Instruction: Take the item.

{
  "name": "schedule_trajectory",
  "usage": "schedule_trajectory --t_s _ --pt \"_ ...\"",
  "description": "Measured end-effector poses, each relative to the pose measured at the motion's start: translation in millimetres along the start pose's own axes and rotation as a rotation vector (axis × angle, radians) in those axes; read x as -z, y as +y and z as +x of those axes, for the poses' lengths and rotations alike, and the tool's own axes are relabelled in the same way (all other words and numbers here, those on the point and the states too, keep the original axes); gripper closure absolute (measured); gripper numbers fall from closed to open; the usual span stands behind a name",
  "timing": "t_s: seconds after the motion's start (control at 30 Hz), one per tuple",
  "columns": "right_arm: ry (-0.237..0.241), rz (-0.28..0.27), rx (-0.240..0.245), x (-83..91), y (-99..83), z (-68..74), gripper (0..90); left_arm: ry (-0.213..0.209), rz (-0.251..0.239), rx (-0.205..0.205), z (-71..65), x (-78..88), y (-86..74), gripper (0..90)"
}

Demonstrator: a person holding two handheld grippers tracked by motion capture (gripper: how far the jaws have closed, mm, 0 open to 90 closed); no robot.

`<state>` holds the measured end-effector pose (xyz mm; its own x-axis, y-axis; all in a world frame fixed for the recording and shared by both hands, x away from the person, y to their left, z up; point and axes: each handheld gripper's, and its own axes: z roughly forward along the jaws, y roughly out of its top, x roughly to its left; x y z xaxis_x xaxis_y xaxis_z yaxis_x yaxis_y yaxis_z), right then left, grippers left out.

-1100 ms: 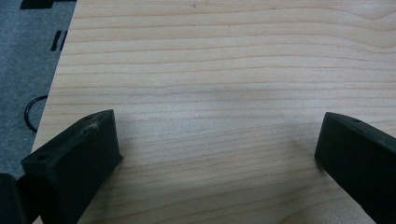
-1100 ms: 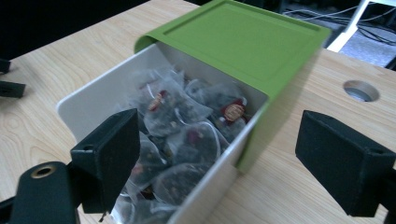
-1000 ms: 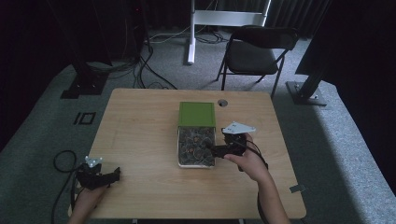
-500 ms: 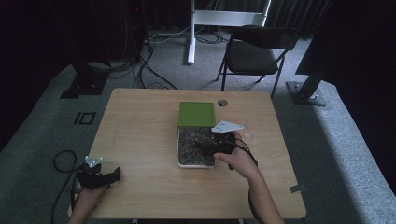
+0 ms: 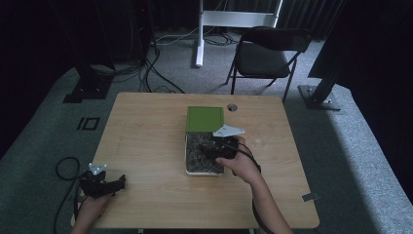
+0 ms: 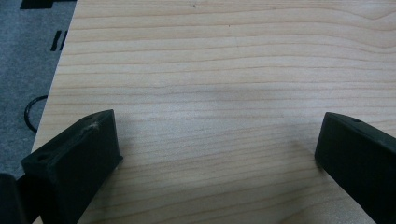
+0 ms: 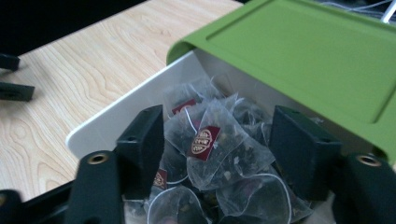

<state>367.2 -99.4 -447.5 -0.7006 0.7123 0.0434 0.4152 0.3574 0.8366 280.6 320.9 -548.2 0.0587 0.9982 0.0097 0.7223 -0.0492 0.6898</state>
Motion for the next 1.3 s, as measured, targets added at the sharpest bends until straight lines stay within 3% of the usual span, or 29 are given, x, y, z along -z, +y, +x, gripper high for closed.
schedule_trajectory --t_s 0.5,0.7,0.77,0.93,1.13,1.3 --pt "-0.031 0.091 0.027 -13.4 -5.6 0.8 50.0 0.0 0.001 -0.002 0.2 0.0 0.0 0.3" --pt "-0.043 0.131 0.097 -15.0 -5.1 1.7 57.5 0.0 0.0 -0.002 0.1 0.0 0.0 0.3" --pt "-0.043 0.137 0.12 -15.0 -4.8 1.1 67.6 0.0 0.001 -0.002 0.2 0.1 0.0 0.3" --pt "-0.014 0.118 0.067 -13.1 -5.0 -4.3 74.6 0.0 0.001 -0.002 0.2 0.0 0.0 0.3" --pt "0.02 0.085 0.066 -8.0 -1.8 -4.8 75.2 0.0 0.001 -0.002 0.2 0.1 0.1 0.3" --pt "0.02 0.066 0.051 -3.1 1.2 -5.8 75.3 0.0 0.001 -0.002 0.1 0.0 0.0 0.3"
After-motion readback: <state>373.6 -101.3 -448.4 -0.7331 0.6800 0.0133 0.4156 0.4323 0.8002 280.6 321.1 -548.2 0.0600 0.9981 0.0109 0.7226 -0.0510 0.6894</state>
